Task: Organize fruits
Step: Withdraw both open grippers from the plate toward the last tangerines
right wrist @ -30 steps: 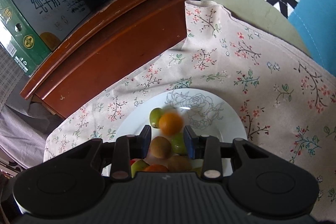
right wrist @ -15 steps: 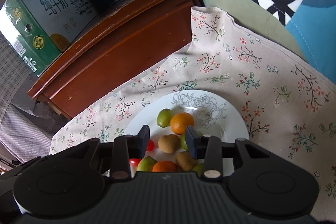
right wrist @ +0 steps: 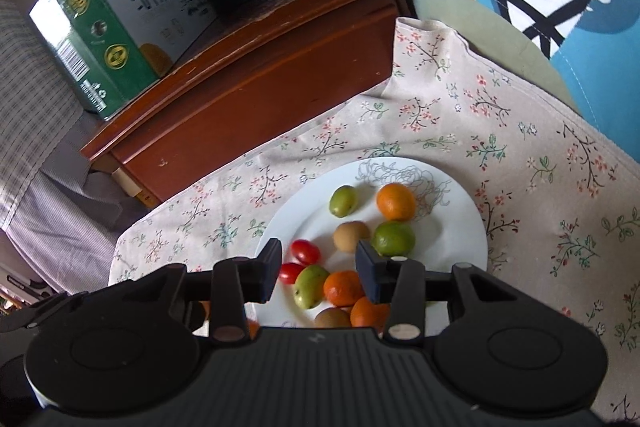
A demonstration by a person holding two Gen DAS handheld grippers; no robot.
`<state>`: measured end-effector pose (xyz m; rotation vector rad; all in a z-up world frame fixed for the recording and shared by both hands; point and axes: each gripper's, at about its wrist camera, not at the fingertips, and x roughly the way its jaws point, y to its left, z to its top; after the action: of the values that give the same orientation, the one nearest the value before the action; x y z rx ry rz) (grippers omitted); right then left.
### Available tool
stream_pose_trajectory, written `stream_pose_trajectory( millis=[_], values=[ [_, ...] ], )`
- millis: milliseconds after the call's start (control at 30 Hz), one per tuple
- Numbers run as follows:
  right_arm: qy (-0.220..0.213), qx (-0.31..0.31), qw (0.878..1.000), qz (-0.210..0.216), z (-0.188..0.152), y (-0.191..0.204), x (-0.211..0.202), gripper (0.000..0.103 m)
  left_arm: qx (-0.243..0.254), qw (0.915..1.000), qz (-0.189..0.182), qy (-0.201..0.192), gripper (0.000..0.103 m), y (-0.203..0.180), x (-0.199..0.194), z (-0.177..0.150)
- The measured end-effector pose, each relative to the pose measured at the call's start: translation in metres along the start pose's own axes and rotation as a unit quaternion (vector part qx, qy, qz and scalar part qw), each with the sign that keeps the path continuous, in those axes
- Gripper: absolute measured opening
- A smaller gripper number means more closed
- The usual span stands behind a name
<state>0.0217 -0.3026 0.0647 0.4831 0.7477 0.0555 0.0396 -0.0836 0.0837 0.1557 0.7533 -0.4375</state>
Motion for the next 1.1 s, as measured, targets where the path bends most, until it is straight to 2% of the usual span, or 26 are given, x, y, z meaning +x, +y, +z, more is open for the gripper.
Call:
stream_pose_trajectory(
  millis=[300,600,900,1100],
  values=[
    [0.006,-0.002,1.000,0.010,-0.016,0.010,-0.012,0.043,-0.026,0.9995,0.017,-0.005,0.087,0.030,-0.032,-0.010],
    [0.029,-0.033,0.999,0.024,-0.045,0.026,-0.015,0.043,-0.041,0.9983,0.041,0.005,0.087,0.058,-0.051,-0.032],
    [0.061,-0.082,0.994,0.035,-0.070,0.043,0.004,0.043,-0.067,0.9949,0.067,0.032,0.087,0.080,-0.042,-0.047],
    [0.063,-0.123,0.990,0.038,-0.080,0.057,0.019,0.042,-0.079,0.9929,0.076,0.047,0.087,0.087,-0.034,-0.056]
  ],
)
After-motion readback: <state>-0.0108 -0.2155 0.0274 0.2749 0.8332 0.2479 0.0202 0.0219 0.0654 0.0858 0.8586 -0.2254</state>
